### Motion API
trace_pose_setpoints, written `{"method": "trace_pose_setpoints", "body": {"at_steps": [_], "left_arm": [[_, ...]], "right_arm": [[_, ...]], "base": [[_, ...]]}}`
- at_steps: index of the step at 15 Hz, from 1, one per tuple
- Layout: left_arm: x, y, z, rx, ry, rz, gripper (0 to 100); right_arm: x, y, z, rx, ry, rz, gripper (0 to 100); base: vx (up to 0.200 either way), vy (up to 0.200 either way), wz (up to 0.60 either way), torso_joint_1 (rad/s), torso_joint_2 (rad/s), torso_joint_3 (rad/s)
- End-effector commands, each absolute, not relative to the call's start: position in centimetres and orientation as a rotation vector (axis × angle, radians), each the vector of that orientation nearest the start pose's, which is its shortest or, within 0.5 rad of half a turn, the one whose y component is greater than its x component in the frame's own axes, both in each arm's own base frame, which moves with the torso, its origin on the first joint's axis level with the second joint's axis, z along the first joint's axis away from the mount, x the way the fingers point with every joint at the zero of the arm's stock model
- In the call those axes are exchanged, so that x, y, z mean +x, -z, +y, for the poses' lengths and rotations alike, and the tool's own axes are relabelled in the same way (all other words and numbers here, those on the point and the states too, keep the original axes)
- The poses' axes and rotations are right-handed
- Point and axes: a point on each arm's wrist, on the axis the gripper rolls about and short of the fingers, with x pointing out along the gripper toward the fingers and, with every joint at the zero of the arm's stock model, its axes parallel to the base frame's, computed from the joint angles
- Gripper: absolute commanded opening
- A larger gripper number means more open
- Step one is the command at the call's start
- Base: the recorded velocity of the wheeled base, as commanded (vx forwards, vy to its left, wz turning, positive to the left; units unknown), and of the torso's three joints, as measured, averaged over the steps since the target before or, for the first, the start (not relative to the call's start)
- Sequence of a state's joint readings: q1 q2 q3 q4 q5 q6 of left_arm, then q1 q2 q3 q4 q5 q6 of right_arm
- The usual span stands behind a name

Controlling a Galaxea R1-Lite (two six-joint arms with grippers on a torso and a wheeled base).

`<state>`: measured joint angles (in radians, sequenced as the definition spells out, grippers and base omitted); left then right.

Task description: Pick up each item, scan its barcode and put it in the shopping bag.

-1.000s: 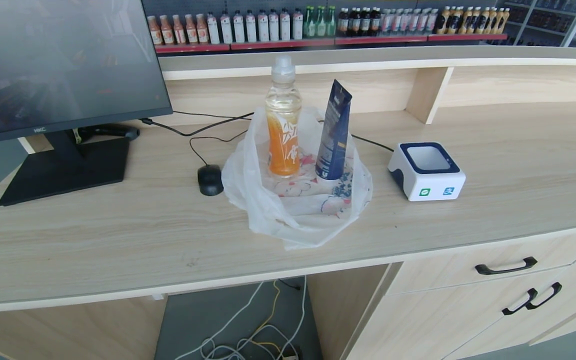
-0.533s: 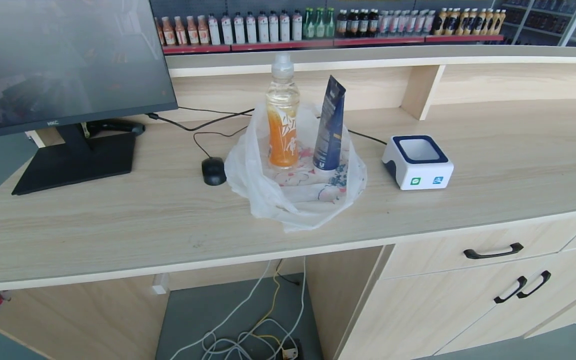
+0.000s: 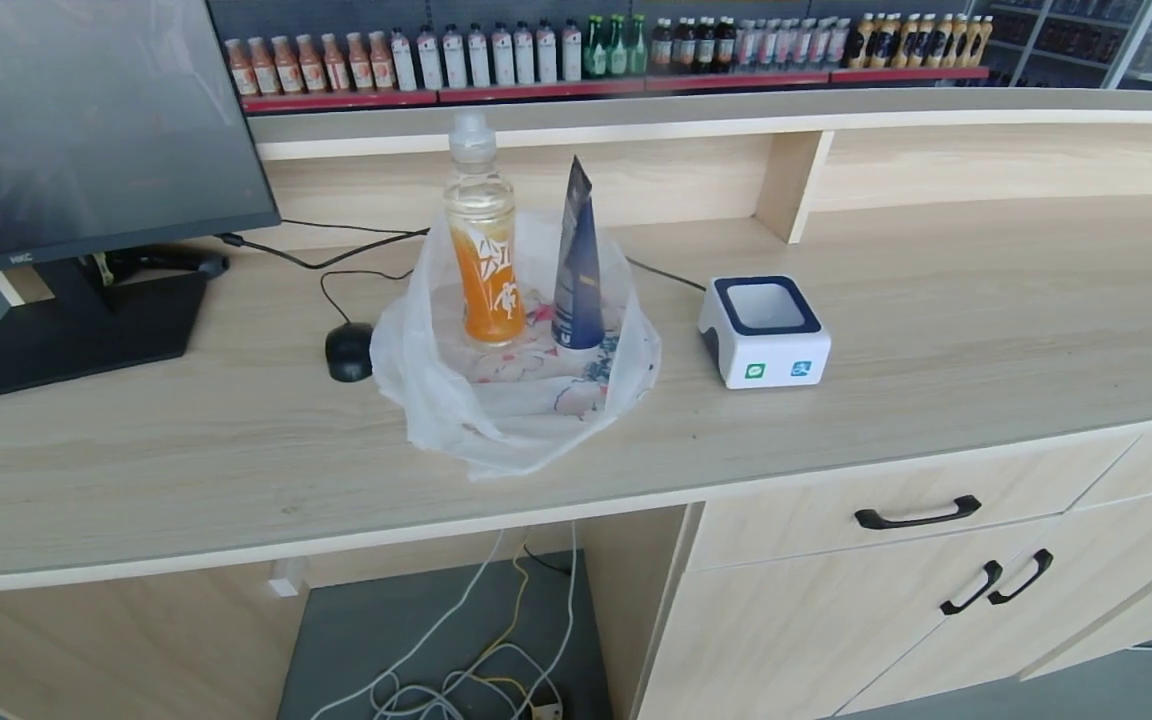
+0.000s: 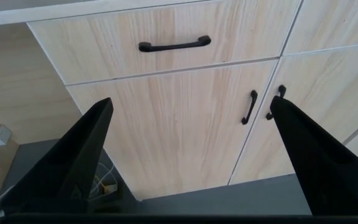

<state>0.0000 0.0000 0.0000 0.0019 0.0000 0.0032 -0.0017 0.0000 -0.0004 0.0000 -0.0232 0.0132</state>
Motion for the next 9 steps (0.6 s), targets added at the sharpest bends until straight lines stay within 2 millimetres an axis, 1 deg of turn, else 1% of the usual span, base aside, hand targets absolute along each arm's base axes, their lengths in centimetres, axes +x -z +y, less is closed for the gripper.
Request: {"method": "trace_pose_setpoints", "body": {"at_steps": [1,9], "left_arm": [[-2.28,-7.53,0.00,0.003,0.000,0.002,100],[-2.28,-7.53,0.00,0.002,0.000,0.002,100]], "right_arm": [[-2.27,-7.55,-0.05,0.014,0.025,0.001,100],[-2.27,-7.55,-0.05,0.025,0.025,0.001,100]], "base": [[0.000,-0.200,0.60,-0.002,0.00,-0.002],[0.000,-0.200,0.00,0.003,0.00,0.002]]}}
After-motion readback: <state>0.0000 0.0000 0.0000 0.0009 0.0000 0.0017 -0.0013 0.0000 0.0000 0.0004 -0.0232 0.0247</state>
